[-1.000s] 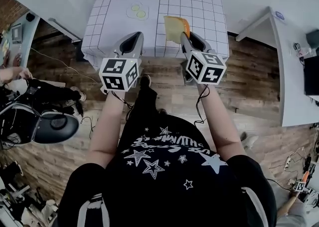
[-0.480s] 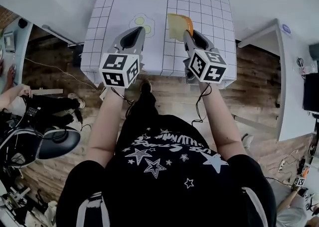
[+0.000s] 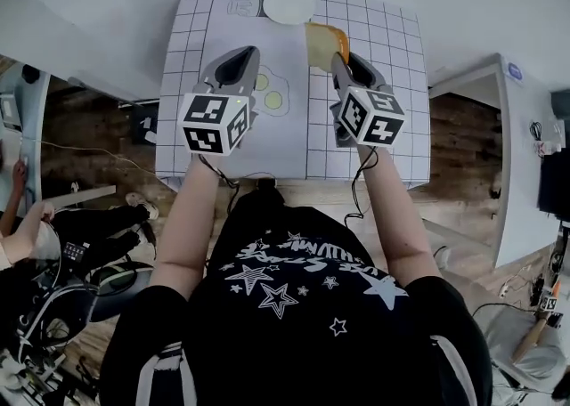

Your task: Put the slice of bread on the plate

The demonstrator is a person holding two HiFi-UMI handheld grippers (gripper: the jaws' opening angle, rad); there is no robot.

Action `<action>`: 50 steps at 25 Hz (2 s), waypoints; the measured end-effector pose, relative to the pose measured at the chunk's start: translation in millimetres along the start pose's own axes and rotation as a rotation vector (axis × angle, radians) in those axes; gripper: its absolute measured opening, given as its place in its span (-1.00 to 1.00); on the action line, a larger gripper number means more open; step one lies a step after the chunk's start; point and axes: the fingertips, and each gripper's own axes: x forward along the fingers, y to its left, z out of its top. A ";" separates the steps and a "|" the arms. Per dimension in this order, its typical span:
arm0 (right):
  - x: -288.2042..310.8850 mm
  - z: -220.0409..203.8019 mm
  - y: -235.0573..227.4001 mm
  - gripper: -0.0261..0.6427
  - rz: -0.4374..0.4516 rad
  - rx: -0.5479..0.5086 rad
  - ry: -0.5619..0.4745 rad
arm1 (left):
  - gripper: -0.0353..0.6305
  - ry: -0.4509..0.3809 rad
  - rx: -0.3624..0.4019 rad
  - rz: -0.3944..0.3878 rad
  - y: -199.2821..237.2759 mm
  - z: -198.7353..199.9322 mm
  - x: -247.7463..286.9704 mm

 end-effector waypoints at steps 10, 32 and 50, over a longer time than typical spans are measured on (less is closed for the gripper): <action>57.3 16.0 -10.1 -0.65 -0.070 -0.027 0.031 | -0.87 -0.020 -0.017 -0.059 46.9 12.7 51.4; 177.0 34.2 -27.0 -0.65 0.061 -0.419 0.090 | -0.87 0.065 -0.032 0.062 105.9 -5.9 112.4; 232.2 -26.9 20.7 -0.65 0.159 -1.300 0.086 | -0.87 0.112 -0.063 0.114 134.2 -24.3 138.3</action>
